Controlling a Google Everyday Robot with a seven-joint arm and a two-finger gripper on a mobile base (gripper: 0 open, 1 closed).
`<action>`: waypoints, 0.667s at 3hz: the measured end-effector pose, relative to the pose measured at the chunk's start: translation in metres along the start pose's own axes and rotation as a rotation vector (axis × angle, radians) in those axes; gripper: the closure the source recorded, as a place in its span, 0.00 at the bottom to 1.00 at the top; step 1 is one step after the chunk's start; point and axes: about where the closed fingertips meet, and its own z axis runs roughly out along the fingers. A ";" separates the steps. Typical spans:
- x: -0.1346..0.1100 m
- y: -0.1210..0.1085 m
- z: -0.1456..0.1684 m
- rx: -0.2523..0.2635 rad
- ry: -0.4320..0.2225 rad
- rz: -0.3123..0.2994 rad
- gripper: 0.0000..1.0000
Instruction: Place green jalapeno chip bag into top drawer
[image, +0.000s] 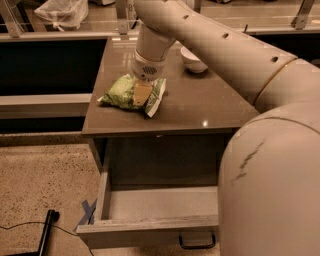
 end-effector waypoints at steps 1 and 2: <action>-0.009 0.002 -0.005 -0.009 -0.013 -0.030 0.88; -0.020 0.006 -0.025 0.017 -0.057 -0.095 1.00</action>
Offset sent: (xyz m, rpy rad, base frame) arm -0.0192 0.0128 0.0637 0.1013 -0.1012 0.1679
